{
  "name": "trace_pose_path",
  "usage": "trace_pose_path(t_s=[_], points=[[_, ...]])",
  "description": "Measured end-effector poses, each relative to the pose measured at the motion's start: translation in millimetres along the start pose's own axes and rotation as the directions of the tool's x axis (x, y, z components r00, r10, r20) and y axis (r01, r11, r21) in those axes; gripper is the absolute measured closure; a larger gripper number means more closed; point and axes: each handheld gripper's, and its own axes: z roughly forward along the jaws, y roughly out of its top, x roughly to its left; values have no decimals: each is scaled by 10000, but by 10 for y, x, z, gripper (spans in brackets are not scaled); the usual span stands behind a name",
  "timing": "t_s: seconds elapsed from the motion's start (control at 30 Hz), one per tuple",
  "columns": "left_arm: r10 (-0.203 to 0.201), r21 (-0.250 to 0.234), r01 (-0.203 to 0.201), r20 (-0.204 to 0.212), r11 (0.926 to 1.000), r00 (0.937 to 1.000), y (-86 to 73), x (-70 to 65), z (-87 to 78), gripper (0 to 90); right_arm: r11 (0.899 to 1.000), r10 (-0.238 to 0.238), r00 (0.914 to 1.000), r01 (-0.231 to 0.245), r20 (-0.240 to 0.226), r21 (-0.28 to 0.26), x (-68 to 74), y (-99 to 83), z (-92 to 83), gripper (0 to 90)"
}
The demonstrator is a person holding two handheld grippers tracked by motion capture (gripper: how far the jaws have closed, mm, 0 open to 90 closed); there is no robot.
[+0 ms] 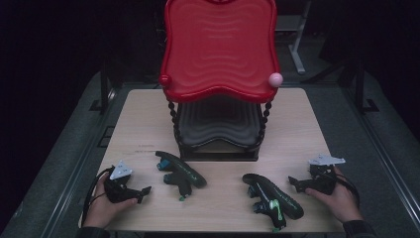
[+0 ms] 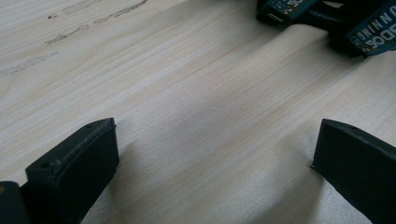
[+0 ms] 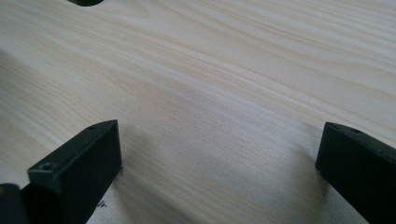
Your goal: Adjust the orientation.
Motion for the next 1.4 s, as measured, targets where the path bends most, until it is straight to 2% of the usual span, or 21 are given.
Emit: trace_pose_path(t_s=[0.07, 0.17, 0.37, 0.43, 0.57, 0.7, 0.73, 0.77, 0.8, 0.83, 0.87, 0.93, 0.97, 1.0, 1.03, 1.07, 1.17, 1.27, 1.3, 1.4], points=[[42, -84, -41, 47, 10000, 10000, -3, 3, -6, 3, 10000, -1, 10000, 1, 0, 0, 0, 0, 0, 0], [104, -34, -103, 151, 9999, 9998, 6, 19, -42, 76, 10000, 4, 10000, -4, 2, 3, 0, 0, 0, 0], [-118, 138, 111, 565, 9998, 9983, 2, 57, -152, 298, 10000, 0, 10000, 0, -2, 1, 0, 0, 0, 0], [-177, 152, 169, 583, 9997, 9981, -2, 58, -182, 327, 10000, 1, 10000, -1, -2, 0, 0, 0, 0, 0], [13, 44, -16, 726, 10000, 9974, 6, 28, -229, 378, 10000, -2, 10000, 2, -2, 2, 0, 1, 0, 0], [307, -205, -283, 1288, 9994, 9912, 66, -58, -255, 459, 10000, 16, 10000, -16, 19, 2, 3, -1, -1, 0], [307, -205, -283, 1288, 9994, 9912, 66, -58, -255, 482, 10000, 16, 10000, -16, 19, 2, 3, -1, -1, 0], [615, -210, -590, 1538, 9980, 9862, 93, -97, -247, 507, 10000, 35, 10000, -35, 43, 3, 6, -2, -2, 0], [615, -210, -590, 1538, 9980, 9862, 93, -97, -247, 519, 10000, 40, 10000, -40, 44, 6, 7, -2, -2, 0], [779, -222, -751, 1806, 9969, 9805, 111, -141, -237, 528, 10000, 38, 10000, -38, 43, 4, 6, -2, -2, 0], [801, -251, -767, 1905, 9967, 9784, 120, -169, -227, 535, 10000, 44, 10000, -44, 44, 8, 6, -2, -3, 0], [888, -241, -857, 1959, 9960, 9766, 133, -193, -218, 546, 10000, 40, 10000, -40, 43, 4, 6, -2, -2, 0], [1026, -377, -968, 2069, 9946, 9730, 171, -243, -197, 553, 10000, 43, 10000, -43, 43, 1, 6, -1, -1, 0], [1026, -377, -968, 2069, 9946, 9730, 171, -243, -197, 560, 10000, 43, 10000, -43, 43, 1, 6, -1, -1, 0], [1149, -584, -1046, 2176, 9928, 9692, 217, -285, -184, 570, 10000, 43, 10000, -43, 43, 2, 6, -1, -1, 0], [1149, -584, -1046, 2176, 9928, 9692, 217, -285, -184, 580, 10000, 43, 10000, -43, 43, 2, 6, -1, -1, 0], [1294, -868, -1120, 2315, 9899, 9642, 289, -353, -139, 600, 10000, 42, 10000, -42, 44, 1, 6, -1, -1, 0], [1388, -912, -1206, 2304, 9885, 9632, 312, -373, -115, 603, 10000, 38, 10000, -38, 41, 1, 7, -1, -2, 0], [1447, -923, -1258, 2405, 9878, 9598, 329, -388, -88, 602, 10000, 38, 10000, -38, 40, 1, 7, -1, -1, 0], [1520, -912, -1328, 2538, 9869, 9553, 346, -410, -39, 586, 10000, 31, 10000, -31, 35, 4, 10, -5, -5, 0]])
